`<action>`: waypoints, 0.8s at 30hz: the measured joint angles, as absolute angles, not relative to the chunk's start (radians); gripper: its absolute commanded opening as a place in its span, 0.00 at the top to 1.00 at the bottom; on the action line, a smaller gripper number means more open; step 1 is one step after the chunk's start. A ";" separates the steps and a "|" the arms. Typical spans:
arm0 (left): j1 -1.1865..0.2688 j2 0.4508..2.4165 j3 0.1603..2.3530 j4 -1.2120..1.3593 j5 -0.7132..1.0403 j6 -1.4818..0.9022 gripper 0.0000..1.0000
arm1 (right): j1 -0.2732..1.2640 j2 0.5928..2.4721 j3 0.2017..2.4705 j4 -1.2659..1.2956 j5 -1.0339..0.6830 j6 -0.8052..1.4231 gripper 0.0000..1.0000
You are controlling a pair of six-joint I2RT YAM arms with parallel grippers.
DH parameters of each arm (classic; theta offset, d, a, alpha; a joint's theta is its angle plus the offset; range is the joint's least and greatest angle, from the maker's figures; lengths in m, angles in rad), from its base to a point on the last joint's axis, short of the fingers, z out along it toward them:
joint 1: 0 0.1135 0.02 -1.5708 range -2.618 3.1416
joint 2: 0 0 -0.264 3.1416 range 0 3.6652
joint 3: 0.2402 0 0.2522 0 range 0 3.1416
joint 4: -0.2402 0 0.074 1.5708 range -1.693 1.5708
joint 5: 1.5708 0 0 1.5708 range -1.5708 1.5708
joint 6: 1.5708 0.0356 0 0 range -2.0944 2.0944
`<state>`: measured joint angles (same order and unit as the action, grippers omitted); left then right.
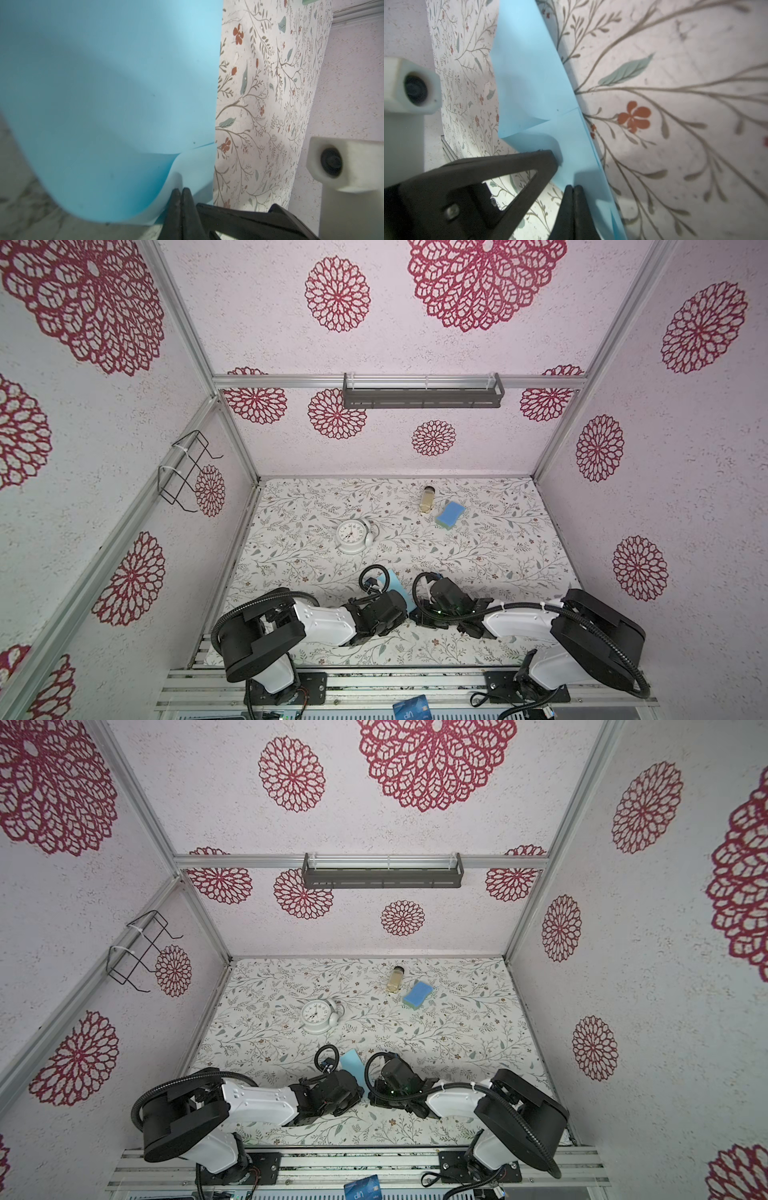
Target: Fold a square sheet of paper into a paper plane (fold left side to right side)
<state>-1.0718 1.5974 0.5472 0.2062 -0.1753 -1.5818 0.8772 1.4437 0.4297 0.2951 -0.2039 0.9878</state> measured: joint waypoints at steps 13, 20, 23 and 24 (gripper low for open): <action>-1.081 1.605 0.550 0.216 -0.184 -1.602 1.00 | 0.869 1.326 0.308 0.332 -0.181 1.013 1.00; -1.083 1.606 0.550 0.216 -0.189 -1.606 1.00 | 0.840 1.213 0.231 0.305 -0.165 1.019 1.00; -1.083 1.607 0.550 0.216 -0.190 -1.606 1.00 | 0.826 1.155 0.212 0.258 -0.163 1.022 1.00; -1.083 1.607 0.551 0.217 -0.190 -1.605 1.00 | 0.822 1.135 0.212 0.230 -0.161 1.021 1.00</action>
